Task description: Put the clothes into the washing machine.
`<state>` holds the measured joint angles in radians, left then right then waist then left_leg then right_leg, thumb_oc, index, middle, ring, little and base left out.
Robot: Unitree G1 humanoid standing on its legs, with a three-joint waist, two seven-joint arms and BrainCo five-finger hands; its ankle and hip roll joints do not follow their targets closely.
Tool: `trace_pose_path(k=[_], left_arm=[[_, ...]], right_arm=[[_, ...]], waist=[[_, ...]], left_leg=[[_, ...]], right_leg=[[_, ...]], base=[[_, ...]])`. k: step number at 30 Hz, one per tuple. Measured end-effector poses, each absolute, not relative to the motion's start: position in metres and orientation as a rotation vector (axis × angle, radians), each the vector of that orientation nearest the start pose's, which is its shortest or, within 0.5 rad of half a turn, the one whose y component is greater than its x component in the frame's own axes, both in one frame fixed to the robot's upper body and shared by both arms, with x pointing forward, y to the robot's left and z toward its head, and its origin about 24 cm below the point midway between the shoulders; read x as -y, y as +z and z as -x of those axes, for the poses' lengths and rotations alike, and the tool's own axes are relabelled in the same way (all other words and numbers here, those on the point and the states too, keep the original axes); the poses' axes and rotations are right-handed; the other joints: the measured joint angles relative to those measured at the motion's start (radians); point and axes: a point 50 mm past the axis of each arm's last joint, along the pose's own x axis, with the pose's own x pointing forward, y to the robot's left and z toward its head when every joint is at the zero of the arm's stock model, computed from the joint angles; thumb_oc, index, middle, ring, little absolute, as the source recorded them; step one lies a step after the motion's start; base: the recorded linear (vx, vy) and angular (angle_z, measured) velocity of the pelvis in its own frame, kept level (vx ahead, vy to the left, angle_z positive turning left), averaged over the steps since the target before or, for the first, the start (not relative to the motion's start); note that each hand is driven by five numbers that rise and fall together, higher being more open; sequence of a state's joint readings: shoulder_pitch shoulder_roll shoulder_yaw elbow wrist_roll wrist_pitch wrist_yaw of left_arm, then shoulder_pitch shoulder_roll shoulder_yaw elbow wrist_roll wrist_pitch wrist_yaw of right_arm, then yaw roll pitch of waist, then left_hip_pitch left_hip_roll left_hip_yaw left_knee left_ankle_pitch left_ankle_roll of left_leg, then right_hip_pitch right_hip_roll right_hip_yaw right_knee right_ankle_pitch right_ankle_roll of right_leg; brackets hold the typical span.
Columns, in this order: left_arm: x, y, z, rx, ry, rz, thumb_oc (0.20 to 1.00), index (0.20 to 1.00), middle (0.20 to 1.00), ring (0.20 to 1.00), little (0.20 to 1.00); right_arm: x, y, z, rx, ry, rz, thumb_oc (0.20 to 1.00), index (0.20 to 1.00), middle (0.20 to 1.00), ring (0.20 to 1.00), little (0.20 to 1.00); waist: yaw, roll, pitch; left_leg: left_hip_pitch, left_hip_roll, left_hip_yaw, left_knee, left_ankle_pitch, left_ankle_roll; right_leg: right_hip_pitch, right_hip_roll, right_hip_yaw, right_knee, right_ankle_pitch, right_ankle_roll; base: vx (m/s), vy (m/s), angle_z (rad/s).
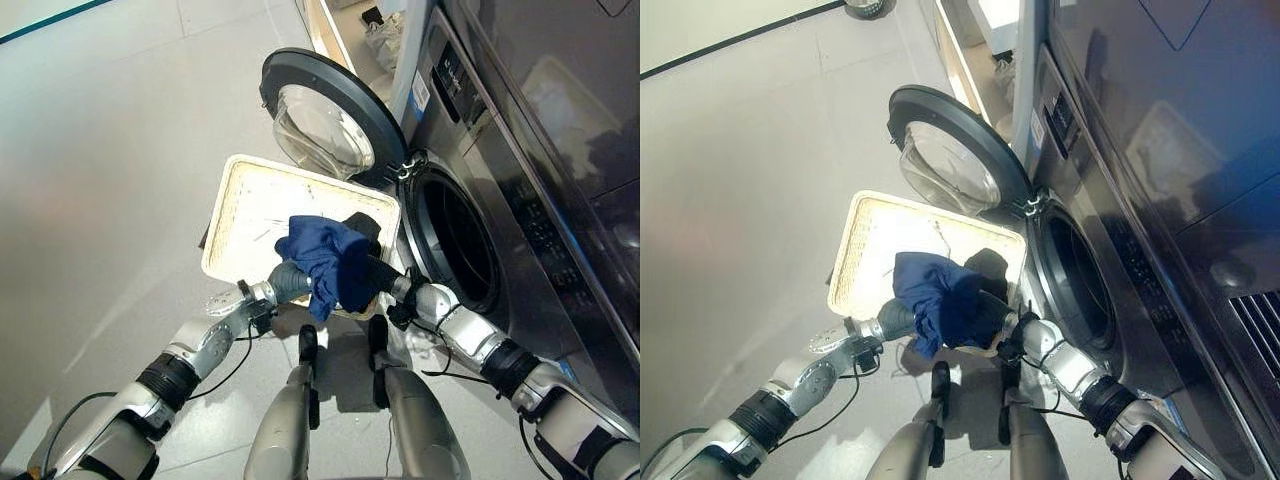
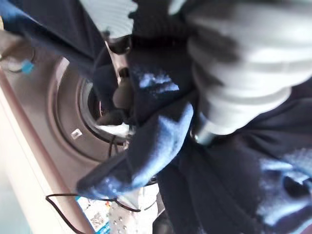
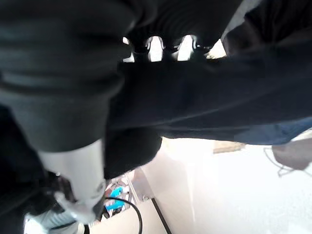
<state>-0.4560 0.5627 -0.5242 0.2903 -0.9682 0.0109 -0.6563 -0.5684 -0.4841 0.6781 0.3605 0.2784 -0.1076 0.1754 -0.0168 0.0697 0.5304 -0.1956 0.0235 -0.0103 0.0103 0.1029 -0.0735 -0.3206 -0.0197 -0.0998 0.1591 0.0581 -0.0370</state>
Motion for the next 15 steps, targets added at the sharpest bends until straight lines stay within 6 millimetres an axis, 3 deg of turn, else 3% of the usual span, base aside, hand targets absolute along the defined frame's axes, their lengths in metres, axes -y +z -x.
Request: trace_pose_path(k=[5,9,15], left_arm=[[-0.13,0.085,-0.304,0.002,-0.892,0.355,0.2,0.2,0.2,0.2,0.2],[-0.149,0.093,-0.311,0.187,-0.54,0.5,0.2,0.2,0.2,0.2,0.2],[-0.159,0.095,-0.311,0.227,-0.448,0.486,0.2,0.2,0.2,0.2,0.2]], right_arm=[[0.103,0.068,-0.317,0.028,0.667,0.441,1.0,1.0,1.0,1.0,1.0],[0.13,0.046,-0.304,-0.047,0.558,0.378,1.0,1.0,1.0,1.0,1.0],[0.144,0.034,-0.295,-0.085,0.514,0.362,1.0,1.0,1.0,1.0,1.0]], waist=[[0.0,0.0,0.0],[0.002,-0.002,-0.001],[0.001,-0.003,-0.001]], left_leg=[[0.014,0.003,0.006,-0.011,0.0,0.0],[0.028,0.007,0.006,-0.019,0.0,0.0],[0.03,0.01,0.006,-0.02,-0.001,-0.001]], right_leg=[[0.019,0.005,0.005,-0.027,0.01,0.002],[0.043,0.01,0.002,-0.052,0.015,0.003],[0.046,0.013,0.002,-0.056,0.016,0.002]], base=[[0.01,-0.009,-0.03],[0.02,-0.044,0.03],[0.01,-0.005,0.0]])
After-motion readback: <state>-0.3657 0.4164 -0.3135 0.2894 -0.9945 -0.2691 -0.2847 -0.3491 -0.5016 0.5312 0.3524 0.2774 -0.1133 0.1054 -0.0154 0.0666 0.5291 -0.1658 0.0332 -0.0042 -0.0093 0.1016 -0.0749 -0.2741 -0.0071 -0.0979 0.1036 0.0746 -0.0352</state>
